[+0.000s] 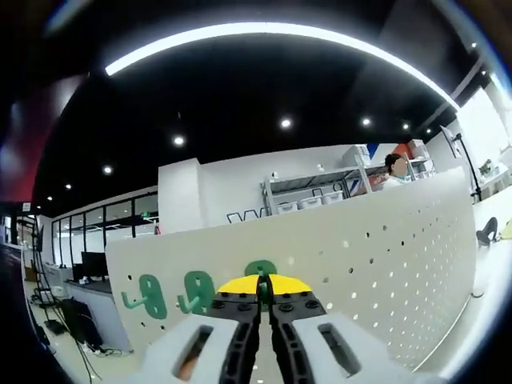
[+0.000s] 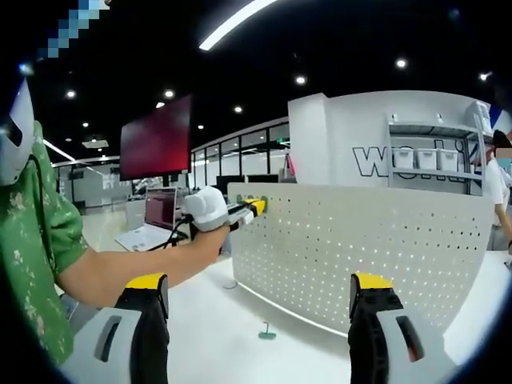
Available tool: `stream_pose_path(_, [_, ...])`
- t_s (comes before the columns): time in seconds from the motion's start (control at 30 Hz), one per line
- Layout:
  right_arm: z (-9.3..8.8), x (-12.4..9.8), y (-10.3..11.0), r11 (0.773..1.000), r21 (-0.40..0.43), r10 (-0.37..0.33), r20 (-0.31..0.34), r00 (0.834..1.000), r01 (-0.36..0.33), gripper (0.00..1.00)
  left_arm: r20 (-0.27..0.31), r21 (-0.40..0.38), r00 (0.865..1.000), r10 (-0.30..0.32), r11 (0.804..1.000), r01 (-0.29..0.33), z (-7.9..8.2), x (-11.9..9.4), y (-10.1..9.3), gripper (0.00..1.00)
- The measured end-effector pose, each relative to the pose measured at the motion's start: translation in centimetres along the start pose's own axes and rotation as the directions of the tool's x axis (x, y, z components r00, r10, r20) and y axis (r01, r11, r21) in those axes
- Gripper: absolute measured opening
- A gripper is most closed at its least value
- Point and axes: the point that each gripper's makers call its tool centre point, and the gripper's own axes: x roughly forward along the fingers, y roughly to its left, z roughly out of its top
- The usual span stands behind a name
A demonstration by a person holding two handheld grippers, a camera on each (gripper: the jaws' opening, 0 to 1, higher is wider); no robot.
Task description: Insert the hook assembly into the mounting plate slot until the hook locks in place.
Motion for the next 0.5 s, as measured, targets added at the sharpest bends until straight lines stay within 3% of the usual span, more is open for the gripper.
stream_pose_path(0.5, [0.32,-0.38,0.07,1.000,-0.002,-0.002,0.009,1.000,0.003,0.96,-0.011,-0.014,1.000,0.002,1.000,-0.002,0.01,-0.21,0.05,0.03])
